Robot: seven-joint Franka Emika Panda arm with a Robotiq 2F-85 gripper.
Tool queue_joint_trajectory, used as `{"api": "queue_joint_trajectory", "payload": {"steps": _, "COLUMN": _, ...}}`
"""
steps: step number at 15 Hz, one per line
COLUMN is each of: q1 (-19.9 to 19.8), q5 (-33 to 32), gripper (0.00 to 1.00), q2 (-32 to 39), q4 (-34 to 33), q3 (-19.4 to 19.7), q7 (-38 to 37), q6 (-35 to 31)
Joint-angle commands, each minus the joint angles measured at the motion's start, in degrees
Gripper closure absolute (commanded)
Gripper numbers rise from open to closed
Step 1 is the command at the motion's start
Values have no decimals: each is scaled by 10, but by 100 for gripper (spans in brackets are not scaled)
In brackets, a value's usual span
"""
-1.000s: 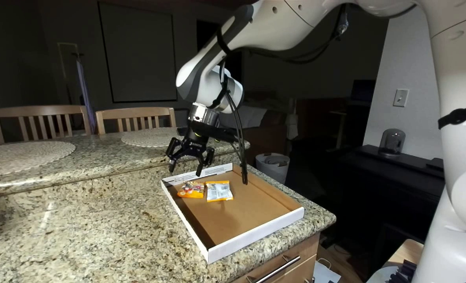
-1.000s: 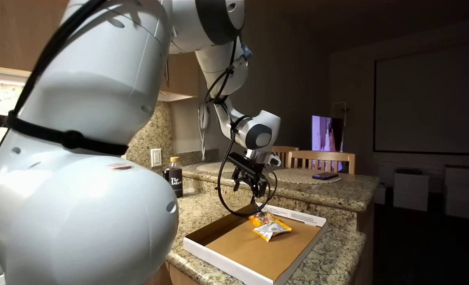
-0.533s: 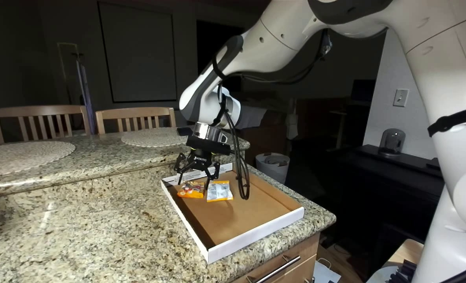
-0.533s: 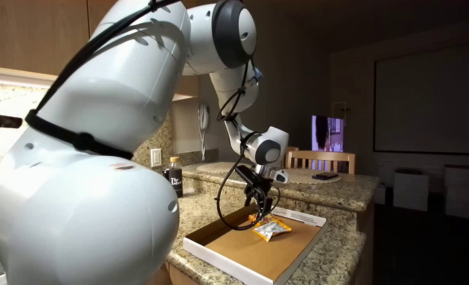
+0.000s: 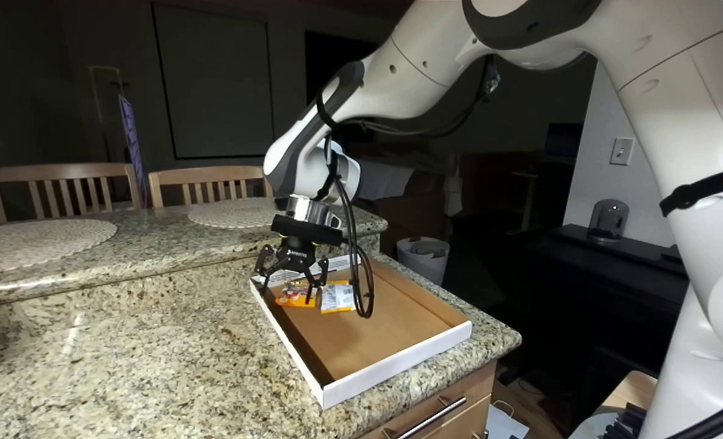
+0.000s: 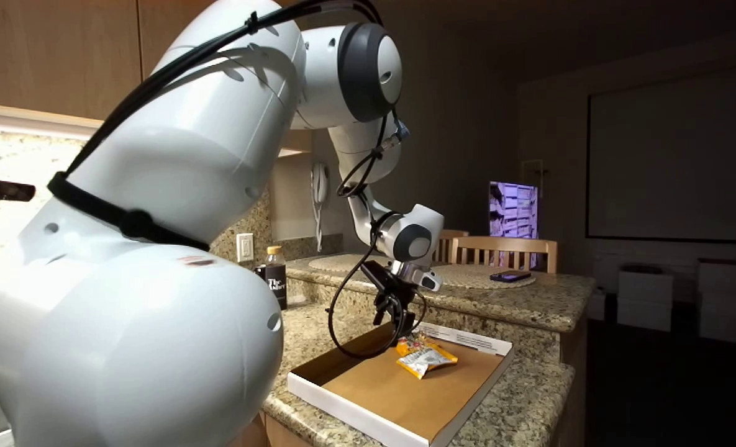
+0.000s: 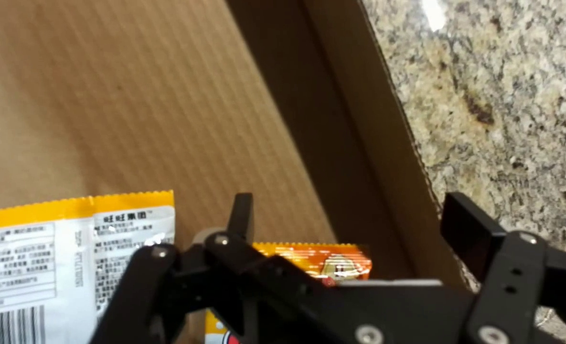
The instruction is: Remove the contents in the box.
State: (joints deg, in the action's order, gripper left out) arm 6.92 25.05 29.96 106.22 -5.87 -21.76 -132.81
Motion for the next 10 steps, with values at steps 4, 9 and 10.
{"api": "queue_joint_trajectory", "payload": {"steps": 4, "q1": -13, "q5": 17, "gripper": 0, "q2": 4, "q4": -6, "q3": -2, "q7": 6, "q6": -5}}
{"api": "queue_joint_trajectory", "payload": {"steps": 9, "q1": -25, "q5": 34, "gripper": 0, "q2": 34, "q4": -39, "q3": 2, "q7": -6, "q6": 1}}
{"api": "queue_joint_trajectory", "payload": {"steps": 10, "q1": -24, "q5": 29, "gripper": 0, "q2": 43, "q4": -48, "q3": 5, "q7": -11, "q6": 4}}
